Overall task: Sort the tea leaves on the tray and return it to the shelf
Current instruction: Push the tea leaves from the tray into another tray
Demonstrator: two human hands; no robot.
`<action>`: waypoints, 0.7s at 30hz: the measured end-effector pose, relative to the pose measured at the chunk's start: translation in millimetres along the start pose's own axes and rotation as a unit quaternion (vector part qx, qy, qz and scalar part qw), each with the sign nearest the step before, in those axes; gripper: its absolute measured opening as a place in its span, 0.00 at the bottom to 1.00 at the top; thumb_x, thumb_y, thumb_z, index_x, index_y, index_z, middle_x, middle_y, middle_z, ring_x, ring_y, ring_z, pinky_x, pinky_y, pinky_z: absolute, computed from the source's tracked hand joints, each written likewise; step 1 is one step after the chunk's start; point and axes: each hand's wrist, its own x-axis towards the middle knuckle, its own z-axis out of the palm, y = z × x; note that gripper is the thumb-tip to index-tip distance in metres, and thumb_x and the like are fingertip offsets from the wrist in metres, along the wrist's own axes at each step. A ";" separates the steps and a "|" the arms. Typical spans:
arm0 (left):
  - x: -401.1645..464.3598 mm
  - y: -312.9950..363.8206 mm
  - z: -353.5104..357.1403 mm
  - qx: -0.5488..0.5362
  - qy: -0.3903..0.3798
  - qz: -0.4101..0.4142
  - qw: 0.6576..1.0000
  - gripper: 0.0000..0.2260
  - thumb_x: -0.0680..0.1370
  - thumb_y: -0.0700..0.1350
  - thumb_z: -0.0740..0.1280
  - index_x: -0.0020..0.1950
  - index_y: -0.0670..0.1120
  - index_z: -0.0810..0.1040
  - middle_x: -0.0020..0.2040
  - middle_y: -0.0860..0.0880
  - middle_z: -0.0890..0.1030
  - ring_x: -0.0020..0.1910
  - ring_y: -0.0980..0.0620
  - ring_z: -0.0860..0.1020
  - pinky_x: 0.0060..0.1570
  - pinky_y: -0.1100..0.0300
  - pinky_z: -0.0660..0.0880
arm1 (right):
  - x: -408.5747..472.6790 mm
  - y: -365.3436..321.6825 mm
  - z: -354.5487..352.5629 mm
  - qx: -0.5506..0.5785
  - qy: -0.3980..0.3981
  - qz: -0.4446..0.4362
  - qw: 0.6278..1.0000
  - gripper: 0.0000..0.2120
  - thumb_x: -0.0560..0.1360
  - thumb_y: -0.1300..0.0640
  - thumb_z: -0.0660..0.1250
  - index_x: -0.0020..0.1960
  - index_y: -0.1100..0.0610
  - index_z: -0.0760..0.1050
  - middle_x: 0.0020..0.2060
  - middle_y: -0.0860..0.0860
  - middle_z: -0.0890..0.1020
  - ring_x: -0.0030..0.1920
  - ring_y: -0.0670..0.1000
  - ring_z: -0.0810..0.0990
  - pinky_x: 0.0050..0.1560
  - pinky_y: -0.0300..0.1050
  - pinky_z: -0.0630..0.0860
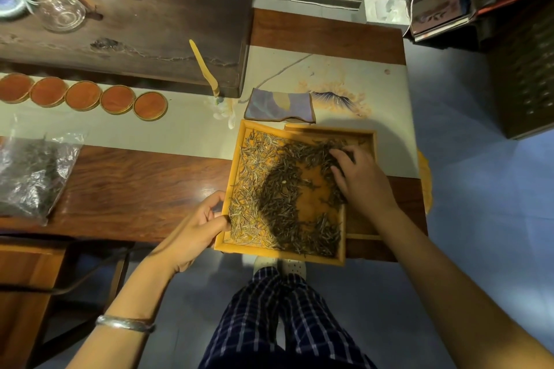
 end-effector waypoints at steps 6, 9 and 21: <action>0.5 3.8 5.7 -0.004 -0.012 0.013 1.000 0.19 0.71 0.38 0.64 0.61 0.44 0.75 0.51 0.35 0.83 0.47 0.42 0.78 0.50 0.50 0.75 | -4.9 -25.0 -10.9 0.034 0.061 -0.011 0.997 0.20 0.78 0.48 0.60 0.65 0.59 0.74 0.57 0.60 0.77 0.58 0.59 0.74 0.53 0.53 0.75; 2.4 2.8 9.5 -0.005 -0.005 0.008 1.000 0.19 0.72 0.35 0.61 0.63 0.40 0.73 0.55 0.28 0.79 0.48 0.39 0.78 0.50 0.43 0.74 | -9.7 -60.3 -7.9 0.081 -0.005 -0.090 0.993 0.26 0.77 0.40 0.57 0.71 0.51 0.67 0.69 0.59 0.69 0.70 0.59 0.65 0.69 0.56 0.63; 3.4 0.7 8.7 -0.008 -0.011 0.016 1.000 0.20 0.69 0.41 0.66 0.61 0.47 0.76 0.50 0.43 0.85 0.45 0.47 0.81 0.46 0.60 0.79 | -10.4 -64.8 19.6 0.014 -0.079 -0.156 0.985 0.26 0.79 0.41 0.51 0.76 0.47 0.57 0.76 0.59 0.59 0.76 0.60 0.55 0.74 0.62 0.50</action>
